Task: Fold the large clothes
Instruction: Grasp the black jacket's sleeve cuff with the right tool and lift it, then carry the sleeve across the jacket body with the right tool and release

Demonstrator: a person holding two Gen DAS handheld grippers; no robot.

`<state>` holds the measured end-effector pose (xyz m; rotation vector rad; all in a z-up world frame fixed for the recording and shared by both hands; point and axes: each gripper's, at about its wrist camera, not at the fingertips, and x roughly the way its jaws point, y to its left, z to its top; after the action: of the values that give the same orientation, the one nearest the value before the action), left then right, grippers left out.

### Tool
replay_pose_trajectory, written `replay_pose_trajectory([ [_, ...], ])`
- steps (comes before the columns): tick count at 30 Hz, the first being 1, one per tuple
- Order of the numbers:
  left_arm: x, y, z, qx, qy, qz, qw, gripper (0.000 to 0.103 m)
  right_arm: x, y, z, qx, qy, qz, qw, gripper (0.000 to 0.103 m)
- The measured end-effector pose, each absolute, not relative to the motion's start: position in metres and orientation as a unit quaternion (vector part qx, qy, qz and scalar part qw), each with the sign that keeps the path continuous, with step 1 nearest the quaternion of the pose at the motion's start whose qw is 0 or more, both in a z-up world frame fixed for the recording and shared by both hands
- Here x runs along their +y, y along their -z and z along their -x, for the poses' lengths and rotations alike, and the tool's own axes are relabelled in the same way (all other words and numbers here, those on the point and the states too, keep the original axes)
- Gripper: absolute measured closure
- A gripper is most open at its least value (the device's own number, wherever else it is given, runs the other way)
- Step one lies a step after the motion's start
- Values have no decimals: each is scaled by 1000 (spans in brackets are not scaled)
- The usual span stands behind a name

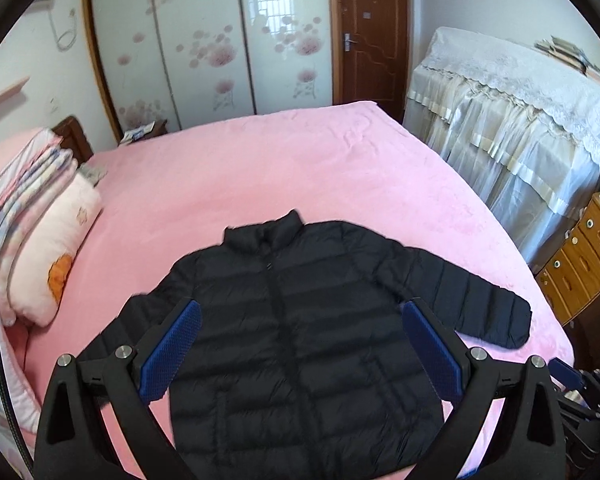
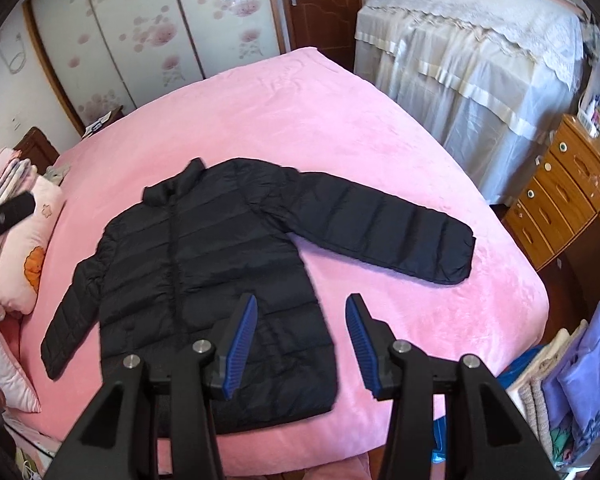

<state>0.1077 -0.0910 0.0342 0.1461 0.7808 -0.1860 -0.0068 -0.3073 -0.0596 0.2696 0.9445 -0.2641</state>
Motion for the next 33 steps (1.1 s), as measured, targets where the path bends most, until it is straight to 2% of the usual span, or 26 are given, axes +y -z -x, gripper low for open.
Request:
replay_pose_trajectory([
  [11, -236, 20, -162, 421, 111, -54, 899, 3, -449, 100, -21, 440, 137, -173, 870, 56],
  [18, -315, 65, -186, 428, 132, -99, 888, 3, -527, 148, -36, 447, 179, -203, 853, 56],
  [33, -399, 159, -217, 480, 158, -138, 852, 3, -619, 265, -46, 506, 206, -292, 785, 55],
])
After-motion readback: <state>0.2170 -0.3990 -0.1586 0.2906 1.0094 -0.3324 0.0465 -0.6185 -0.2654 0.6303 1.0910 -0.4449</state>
